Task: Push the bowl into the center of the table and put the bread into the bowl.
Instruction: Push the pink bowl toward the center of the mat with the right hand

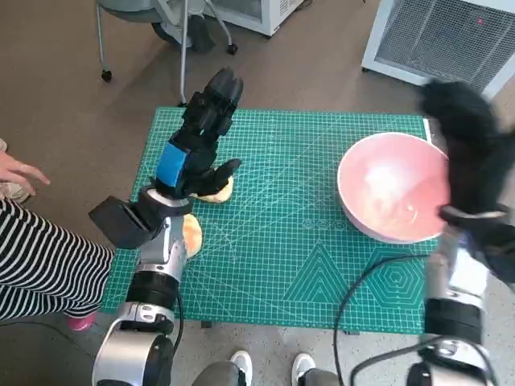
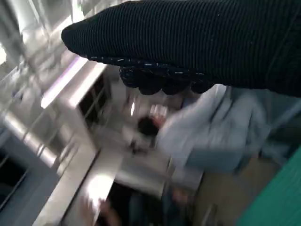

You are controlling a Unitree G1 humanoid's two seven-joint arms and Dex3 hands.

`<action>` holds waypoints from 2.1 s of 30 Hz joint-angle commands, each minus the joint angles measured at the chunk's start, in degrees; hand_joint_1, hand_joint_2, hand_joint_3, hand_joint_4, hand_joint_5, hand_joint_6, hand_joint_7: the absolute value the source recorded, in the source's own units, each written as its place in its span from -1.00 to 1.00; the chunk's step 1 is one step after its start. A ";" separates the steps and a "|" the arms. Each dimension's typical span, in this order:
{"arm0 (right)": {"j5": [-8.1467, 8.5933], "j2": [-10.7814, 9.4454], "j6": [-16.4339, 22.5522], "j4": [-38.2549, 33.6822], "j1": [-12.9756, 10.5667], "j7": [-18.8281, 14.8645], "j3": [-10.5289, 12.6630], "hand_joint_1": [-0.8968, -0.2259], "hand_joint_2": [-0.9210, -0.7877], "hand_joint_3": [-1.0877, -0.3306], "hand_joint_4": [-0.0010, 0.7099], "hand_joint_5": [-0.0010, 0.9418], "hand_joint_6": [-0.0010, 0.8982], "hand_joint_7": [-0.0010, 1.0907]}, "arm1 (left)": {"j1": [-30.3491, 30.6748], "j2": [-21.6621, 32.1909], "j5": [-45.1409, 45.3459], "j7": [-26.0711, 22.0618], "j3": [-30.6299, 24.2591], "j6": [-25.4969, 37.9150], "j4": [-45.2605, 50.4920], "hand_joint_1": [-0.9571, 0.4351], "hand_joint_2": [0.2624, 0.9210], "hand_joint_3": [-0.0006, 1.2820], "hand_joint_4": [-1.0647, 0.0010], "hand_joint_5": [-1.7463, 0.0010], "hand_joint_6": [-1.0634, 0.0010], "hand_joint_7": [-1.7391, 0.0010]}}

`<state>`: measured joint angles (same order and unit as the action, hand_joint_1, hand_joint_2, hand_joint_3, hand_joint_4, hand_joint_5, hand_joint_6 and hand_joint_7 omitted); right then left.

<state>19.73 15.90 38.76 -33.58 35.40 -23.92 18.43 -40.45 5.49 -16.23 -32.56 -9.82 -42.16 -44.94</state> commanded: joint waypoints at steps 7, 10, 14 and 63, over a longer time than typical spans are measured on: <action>-1.98 6.21 2.13 -11.88 0.05 5.27 5.29 -0.37 -1.00 -0.14 -0.71 -0.97 -0.99 -0.32 | -1.32 0.13 0.35 0.37 -0.26 -1.16 -1.82 -0.62 1.00 -0.48 0.89 0.99 1.00 0.69; -1.63 8.01 2.50 -16.06 0.74 5.35 6.48 -0.34 -1.00 -0.15 -0.76 -0.97 -0.98 -0.39 | -1.42 0.17 0.47 0.50 -0.27 -1.27 -2.05 -0.62 1.00 -0.48 0.88 0.99 1.00 0.69; -1.48 10.19 2.46 -21.85 1.66 6.03 8.06 -0.35 -1.00 -0.14 -0.75 -0.97 -0.97 -0.42 | -1.43 0.29 0.67 0.76 -0.20 -1.28 -1.88 -0.63 1.00 -0.48 0.87 0.99 0.99 0.68; -3.72 3.63 -14.77 -40.54 9.68 9.70 6.88 -0.17 -1.00 -0.31 -0.76 -0.98 -0.86 -0.54 | 0.32 3.21 0.65 0.28 -0.75 -2.49 -1.42 -0.64 1.00 -0.49 0.85 0.99 0.99 0.66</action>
<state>17.54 21.15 25.14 -72.84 45.23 -13.79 26.26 -40.93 8.29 -15.92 -32.56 -10.22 -43.83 -46.54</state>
